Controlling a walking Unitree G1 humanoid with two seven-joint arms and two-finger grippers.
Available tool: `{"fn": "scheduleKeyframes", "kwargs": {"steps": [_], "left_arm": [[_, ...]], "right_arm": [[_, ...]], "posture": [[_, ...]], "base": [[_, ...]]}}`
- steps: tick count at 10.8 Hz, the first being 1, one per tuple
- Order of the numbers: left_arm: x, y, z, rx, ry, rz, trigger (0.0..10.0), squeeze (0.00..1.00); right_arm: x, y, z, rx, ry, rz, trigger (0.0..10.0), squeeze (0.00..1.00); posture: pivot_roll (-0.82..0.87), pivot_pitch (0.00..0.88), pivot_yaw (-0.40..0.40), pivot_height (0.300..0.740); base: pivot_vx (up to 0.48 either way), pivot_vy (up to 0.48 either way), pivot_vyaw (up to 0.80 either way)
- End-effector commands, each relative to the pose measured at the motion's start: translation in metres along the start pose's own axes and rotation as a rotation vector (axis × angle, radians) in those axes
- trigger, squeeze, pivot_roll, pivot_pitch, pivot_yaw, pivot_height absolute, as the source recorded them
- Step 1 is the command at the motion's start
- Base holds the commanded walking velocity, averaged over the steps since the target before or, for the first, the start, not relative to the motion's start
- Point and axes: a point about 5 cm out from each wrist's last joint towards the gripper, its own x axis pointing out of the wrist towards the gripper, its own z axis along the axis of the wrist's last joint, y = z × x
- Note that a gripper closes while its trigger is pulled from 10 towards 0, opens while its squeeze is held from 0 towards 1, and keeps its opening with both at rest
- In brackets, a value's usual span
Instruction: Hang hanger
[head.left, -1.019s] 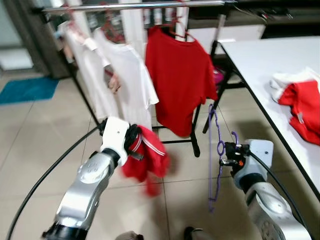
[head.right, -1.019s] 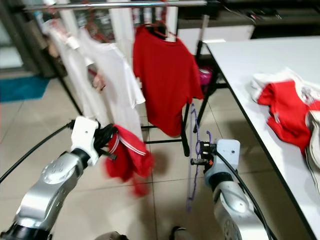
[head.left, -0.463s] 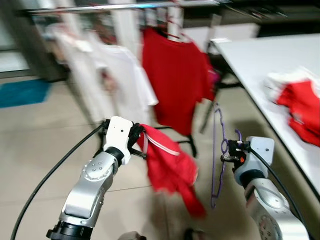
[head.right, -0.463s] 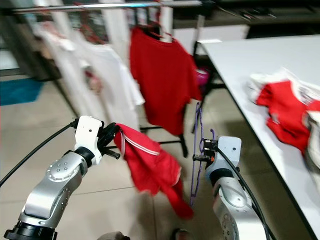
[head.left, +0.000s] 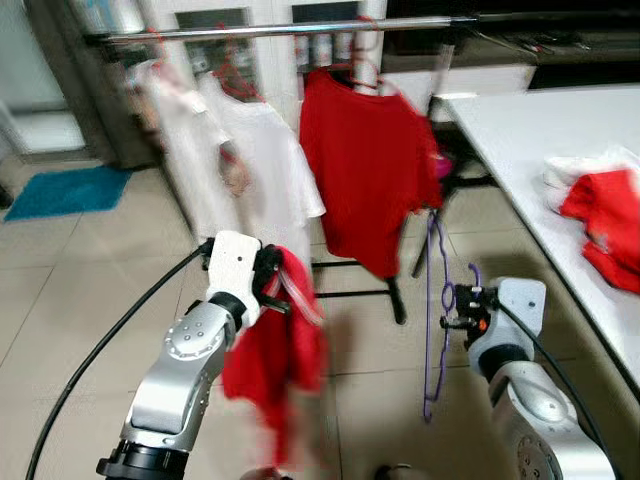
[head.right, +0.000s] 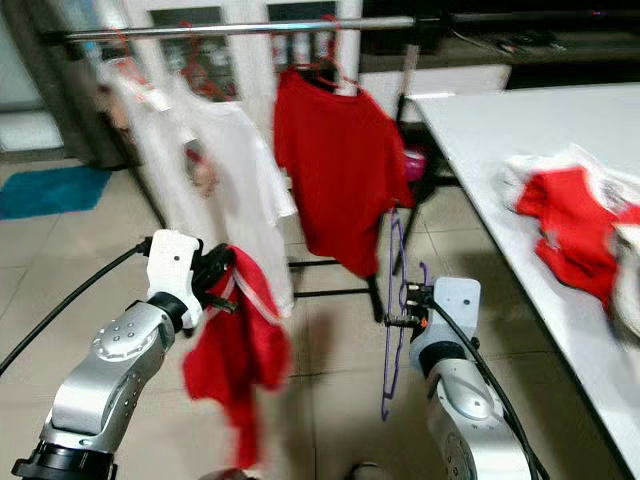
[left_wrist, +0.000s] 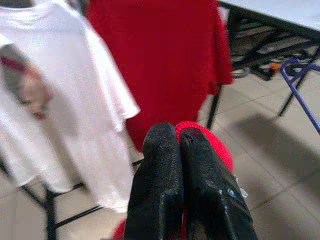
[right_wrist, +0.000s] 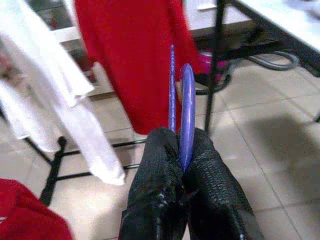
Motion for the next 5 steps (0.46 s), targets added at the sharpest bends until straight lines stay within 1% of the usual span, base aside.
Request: {"fn": "scheduleKeyframes", "kwargs": {"steps": [1, 2, 4, 5], "left_arm": [[0.0006, -0.0023, 0.0092, 0.008, -0.041, -0.010, 10.0, 0.00], [-0.0023, -0.0013, 0.0069, 0.006, -0.039, 0.015, 10.0, 0.00], [-0.0049, -0.0069, 0.0061, -0.007, -0.047, -0.007, 10.0, 0.00], [-0.0035, -0.0070, 0.0067, -0.004, -0.047, -0.010, 10.0, 0.00]], "right_arm": [[0.0000, -0.0020, 0.0040, -0.005, -0.004, -0.011, 10.0, 0.00], [-0.0001, 0.0000, 0.0046, -0.010, -0.002, 0.014, 10.0, 0.00], [0.0015, -0.0003, 0.0048, -0.014, 0.000, 0.024, 10.0, 0.00], [0.0025, 0.0013, 0.0061, -0.011, -0.003, 0.026, 10.0, 0.00]], "posture": [[0.06, 0.063, 0.053, 0.740], [0.06, 0.065, 0.045, 0.740], [0.06, 0.056, 0.049, 0.740], [0.06, 0.054, 0.054, 0.740]], "base": [[0.000, 0.000, -0.80], [0.000, 0.000, -0.80], [0.000, 0.000, 0.00], [0.000, 0.000, 0.00]]}}
